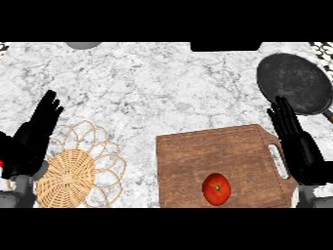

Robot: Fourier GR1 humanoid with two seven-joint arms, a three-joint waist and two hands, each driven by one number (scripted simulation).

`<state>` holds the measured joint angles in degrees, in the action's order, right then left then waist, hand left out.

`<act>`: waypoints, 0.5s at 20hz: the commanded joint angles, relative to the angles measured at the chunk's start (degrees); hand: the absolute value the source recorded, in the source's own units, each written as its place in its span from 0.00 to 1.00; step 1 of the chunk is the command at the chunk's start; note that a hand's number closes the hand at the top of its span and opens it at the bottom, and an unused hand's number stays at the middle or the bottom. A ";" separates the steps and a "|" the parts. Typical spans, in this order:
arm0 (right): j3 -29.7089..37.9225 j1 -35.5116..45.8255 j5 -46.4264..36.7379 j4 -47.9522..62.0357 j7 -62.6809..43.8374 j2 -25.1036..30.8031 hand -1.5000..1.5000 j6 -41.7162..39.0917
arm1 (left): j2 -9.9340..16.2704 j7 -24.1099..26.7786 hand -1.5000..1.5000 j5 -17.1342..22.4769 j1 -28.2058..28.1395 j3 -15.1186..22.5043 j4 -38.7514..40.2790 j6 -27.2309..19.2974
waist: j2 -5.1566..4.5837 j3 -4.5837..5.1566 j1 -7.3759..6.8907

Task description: Pick the tomato from the cutting board and place it in the pan

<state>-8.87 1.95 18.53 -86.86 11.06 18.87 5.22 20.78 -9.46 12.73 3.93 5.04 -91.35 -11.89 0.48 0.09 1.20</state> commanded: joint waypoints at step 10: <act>-25.42 21.65 -38.00 -11.83 8.28 8.51 0.00 -5.72 | -9.22 -1.76 0.50 4.54 0.59 10.31 1.56 6.54 | -0.30 0.00 -2.97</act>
<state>-26.96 19.94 -7.50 -96.91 15.24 28.44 -3.00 14.56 -10.73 16.26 5.10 12.55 -89.86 -6.18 0.85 0.61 -2.04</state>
